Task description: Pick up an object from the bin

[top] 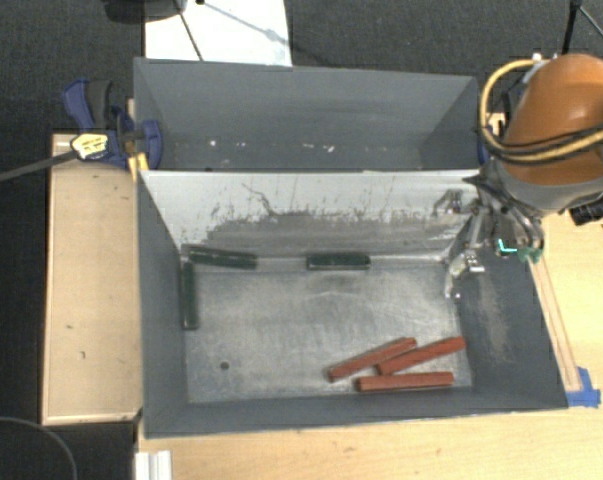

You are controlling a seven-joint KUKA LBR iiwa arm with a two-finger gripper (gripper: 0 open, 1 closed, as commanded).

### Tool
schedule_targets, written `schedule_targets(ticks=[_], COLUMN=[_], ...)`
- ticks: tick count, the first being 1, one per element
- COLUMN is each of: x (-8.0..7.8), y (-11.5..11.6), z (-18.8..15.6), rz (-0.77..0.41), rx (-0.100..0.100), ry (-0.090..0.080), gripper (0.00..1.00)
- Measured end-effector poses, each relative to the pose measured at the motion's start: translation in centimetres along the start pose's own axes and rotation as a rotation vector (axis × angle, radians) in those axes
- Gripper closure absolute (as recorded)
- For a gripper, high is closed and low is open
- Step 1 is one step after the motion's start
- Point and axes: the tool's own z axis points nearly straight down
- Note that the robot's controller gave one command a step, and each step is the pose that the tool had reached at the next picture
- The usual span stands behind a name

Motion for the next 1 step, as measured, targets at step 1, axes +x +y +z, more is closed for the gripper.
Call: schedule_targets(ticks=[1], x=[-0.08], y=[0.01], z=[-0.29], rz=[-0.001], rx=[0.001], ry=[-0.005], gripper=[0.0])
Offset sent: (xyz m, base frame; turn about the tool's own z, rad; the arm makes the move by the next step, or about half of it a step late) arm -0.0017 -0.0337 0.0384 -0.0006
